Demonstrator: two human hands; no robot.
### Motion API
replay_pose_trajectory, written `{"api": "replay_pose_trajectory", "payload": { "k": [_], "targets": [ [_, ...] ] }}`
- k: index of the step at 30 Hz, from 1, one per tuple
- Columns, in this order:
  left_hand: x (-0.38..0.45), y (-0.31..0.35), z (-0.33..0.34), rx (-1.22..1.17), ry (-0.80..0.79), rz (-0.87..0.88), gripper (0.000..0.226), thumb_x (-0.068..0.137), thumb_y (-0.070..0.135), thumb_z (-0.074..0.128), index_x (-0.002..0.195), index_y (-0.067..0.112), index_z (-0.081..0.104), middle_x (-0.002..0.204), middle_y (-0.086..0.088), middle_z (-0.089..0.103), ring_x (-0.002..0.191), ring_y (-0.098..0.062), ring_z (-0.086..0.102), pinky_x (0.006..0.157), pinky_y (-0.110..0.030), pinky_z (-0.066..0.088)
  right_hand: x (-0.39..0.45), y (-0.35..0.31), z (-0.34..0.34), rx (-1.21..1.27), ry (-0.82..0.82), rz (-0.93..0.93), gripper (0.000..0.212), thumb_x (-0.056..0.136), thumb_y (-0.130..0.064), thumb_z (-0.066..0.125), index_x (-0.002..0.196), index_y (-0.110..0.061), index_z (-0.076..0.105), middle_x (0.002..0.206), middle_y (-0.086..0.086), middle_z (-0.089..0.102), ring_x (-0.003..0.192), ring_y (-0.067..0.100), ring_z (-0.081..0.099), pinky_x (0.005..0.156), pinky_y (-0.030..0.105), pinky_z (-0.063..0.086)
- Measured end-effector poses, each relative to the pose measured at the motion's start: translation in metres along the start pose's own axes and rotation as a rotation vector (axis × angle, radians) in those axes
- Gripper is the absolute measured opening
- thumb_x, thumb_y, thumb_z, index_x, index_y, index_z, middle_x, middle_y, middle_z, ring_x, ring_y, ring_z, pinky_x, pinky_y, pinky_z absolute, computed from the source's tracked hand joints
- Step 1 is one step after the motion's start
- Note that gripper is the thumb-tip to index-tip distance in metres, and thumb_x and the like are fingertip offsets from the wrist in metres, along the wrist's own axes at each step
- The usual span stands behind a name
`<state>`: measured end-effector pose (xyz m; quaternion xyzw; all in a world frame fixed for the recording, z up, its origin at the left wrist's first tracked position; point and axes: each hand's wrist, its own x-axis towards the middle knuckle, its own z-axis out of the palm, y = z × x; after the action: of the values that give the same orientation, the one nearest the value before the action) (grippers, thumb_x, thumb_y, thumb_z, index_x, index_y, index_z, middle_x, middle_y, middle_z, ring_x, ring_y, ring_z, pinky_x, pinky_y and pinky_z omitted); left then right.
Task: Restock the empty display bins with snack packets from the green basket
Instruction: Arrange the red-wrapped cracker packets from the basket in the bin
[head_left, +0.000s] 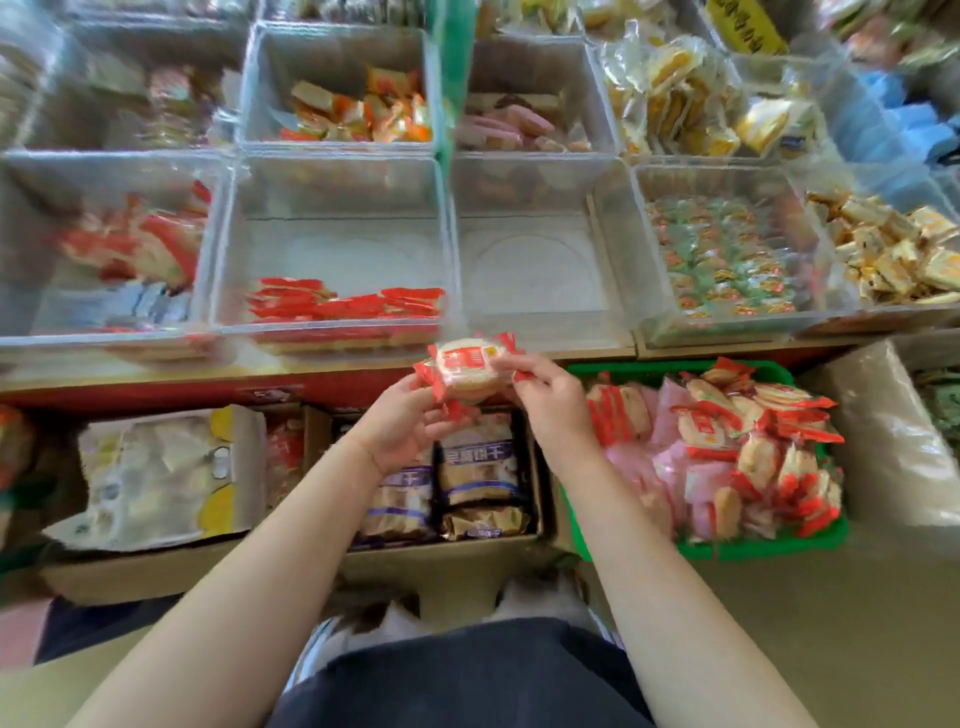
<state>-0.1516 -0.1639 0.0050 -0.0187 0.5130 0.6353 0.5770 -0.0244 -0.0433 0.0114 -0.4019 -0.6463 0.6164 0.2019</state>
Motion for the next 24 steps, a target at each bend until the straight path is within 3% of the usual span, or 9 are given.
{"api": "replay_pose_trajectory", "payload": {
  "k": [3, 6, 8, 10, 11, 14, 18, 21, 24],
  "targets": [
    [-0.028, 0.043, -0.07, 0.053, 0.007, 0.008, 0.025, 0.099, 0.007, 0.046, 0.12, 0.015, 0.058, 0.092, -0.012, 0.073, 0.077, -0.025, 0.073, 0.06, -0.032, 0.06, -0.01, -0.019, 0.069, 0.306, -0.024, 0.148, 0.047, 0.09, 0.014, 0.039, 0.082, -0.012, 0.077, 0.092, 0.006, 0.075, 0.099, 0.026, 0.069, 0.086, 0.034, 0.058],
    [-0.045, 0.08, -0.125, 0.072, 0.05, 0.042, 0.02, 0.1, 0.015, 0.041, 0.111, 0.021, 0.057, 0.076, 0.0, 0.066, 0.064, -0.014, 0.07, 0.058, -0.031, 0.059, -0.013, -0.039, 0.126, 0.419, -0.053, 0.219, 0.037, 0.089, 0.005, 0.035, 0.085, 0.0, 0.072, 0.079, 0.009, 0.072, 0.083, 0.026, 0.067, 0.08, 0.039, 0.059],
    [-0.048, 0.098, -0.151, 0.071, 0.06, 0.042, 0.019, 0.101, 0.025, 0.044, 0.113, 0.021, 0.058, 0.078, 0.001, 0.065, 0.068, -0.013, 0.071, 0.057, -0.031, 0.059, -0.011, -0.046, 0.155, 0.356, -0.054, 0.243, 0.025, 0.093, -0.011, 0.049, 0.086, -0.007, 0.073, 0.086, 0.012, 0.073, 0.086, 0.027, 0.068, 0.079, 0.043, 0.059],
    [-0.046, 0.112, -0.168, 0.099, 0.024, 0.023, 0.026, 0.1, 0.032, 0.05, 0.124, 0.023, 0.056, 0.094, 0.0, 0.068, 0.077, -0.015, 0.072, 0.056, -0.031, 0.057, -0.004, -0.044, 0.176, 0.139, -0.061, 0.21, 0.011, 0.086, -0.03, 0.07, 0.09, -0.02, 0.071, 0.1, 0.01, 0.073, 0.096, 0.023, 0.069, 0.086, 0.044, 0.058],
    [-0.044, 0.117, -0.175, 0.123, 0.001, 0.014, 0.027, 0.099, 0.03, 0.054, 0.125, 0.023, 0.055, 0.1, -0.001, 0.068, 0.079, -0.016, 0.072, 0.056, -0.031, 0.057, 0.0, -0.041, 0.185, 0.049, -0.083, 0.203, 0.025, 0.078, -0.037, 0.078, 0.096, -0.024, 0.066, 0.107, 0.008, 0.072, 0.102, 0.022, 0.068, 0.089, 0.046, 0.057],
    [-0.033, 0.13, -0.184, 0.177, 0.008, 0.062, 0.014, 0.096, 0.011, 0.059, 0.11, 0.013, 0.058, 0.098, -0.009, 0.065, 0.078, -0.02, 0.07, 0.059, -0.032, 0.06, 0.014, -0.039, 0.201, 0.038, -0.132, 0.282, 0.05, 0.074, -0.025, 0.085, 0.113, -0.025, 0.054, 0.115, 0.007, 0.068, 0.106, 0.023, 0.068, 0.089, 0.046, 0.057],
    [-0.007, 0.153, -0.192, 0.226, 0.259, 0.247, 0.021, 0.088, 0.001, 0.069, 0.102, 0.006, 0.055, 0.099, -0.018, 0.067, 0.078, -0.021, 0.071, 0.067, -0.029, 0.06, 0.05, -0.044, 0.196, 0.137, -0.072, 0.391, 0.043, 0.084, -0.005, 0.074, 0.124, 0.0, 0.058, 0.109, 0.014, 0.069, 0.097, 0.029, 0.069, 0.084, 0.043, 0.058],
    [0.019, 0.172, -0.193, 0.485, 0.379, 0.383, 0.043, 0.076, 0.032, 0.085, 0.103, 0.016, 0.056, 0.094, -0.01, 0.069, 0.079, -0.022, 0.071, 0.071, -0.035, 0.058, 0.082, -0.053, 0.182, 0.141, 0.067, 0.344, 0.039, 0.077, -0.016, 0.08, 0.112, -0.01, 0.066, 0.107, 0.01, 0.072, 0.099, 0.027, 0.069, 0.091, 0.046, 0.056],
    [0.053, 0.184, -0.193, 1.016, 0.487, 0.618, 0.026, 0.087, 0.029, 0.073, 0.105, 0.015, 0.059, 0.092, -0.004, 0.064, 0.077, -0.02, 0.06, 0.067, -0.031, 0.042, 0.115, -0.069, 0.176, -0.044, 0.168, 0.172, 0.021, 0.08, -0.016, 0.077, 0.096, -0.024, 0.066, 0.097, 0.0, 0.072, 0.094, 0.017, 0.068, 0.081, 0.029, 0.053]
  ]
}}
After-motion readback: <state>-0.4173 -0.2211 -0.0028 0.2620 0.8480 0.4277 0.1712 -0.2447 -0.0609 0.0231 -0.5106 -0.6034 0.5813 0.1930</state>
